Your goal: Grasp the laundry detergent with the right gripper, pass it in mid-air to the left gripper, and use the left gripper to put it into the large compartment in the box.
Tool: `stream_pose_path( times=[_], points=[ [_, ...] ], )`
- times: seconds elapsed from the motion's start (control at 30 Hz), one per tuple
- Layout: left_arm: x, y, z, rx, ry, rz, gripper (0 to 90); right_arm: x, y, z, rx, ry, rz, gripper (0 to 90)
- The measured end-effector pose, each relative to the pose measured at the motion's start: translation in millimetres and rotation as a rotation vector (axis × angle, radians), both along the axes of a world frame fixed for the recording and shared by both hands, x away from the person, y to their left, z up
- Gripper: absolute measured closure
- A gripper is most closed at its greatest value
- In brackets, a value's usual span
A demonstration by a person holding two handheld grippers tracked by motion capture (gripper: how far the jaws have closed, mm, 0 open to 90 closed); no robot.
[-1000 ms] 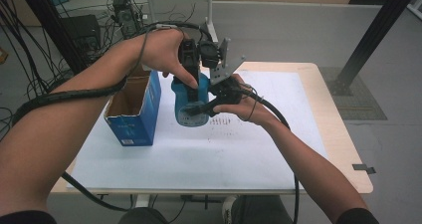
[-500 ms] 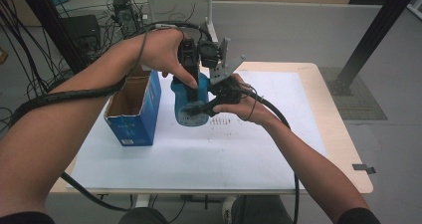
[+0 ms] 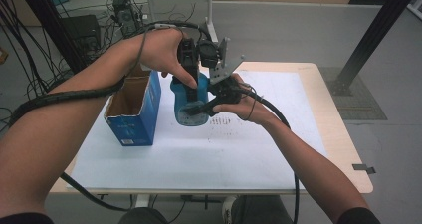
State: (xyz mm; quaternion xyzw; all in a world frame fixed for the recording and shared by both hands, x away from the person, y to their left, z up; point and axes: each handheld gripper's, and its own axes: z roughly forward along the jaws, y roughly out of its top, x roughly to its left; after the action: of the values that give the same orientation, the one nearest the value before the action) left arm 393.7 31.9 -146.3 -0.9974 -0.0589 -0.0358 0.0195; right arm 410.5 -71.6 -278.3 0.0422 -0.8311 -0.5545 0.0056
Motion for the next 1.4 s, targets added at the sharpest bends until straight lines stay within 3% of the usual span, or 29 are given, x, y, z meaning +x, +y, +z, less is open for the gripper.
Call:
stream_pose_path(
  times=[1.13,1.4],
  points=[
    [-0.7,2.0,0.1,-0.004,0.002,0.011,37.4,-0.7,2.1,-0.8,0.003,-0.006,-0.003,37.0],
    [0.9,3.5,0.9,0.003,-0.003,0.029,37.4,-2.1,-5.4,-0.2,-0.023,0.016,-0.023,22.7]
  ],
)
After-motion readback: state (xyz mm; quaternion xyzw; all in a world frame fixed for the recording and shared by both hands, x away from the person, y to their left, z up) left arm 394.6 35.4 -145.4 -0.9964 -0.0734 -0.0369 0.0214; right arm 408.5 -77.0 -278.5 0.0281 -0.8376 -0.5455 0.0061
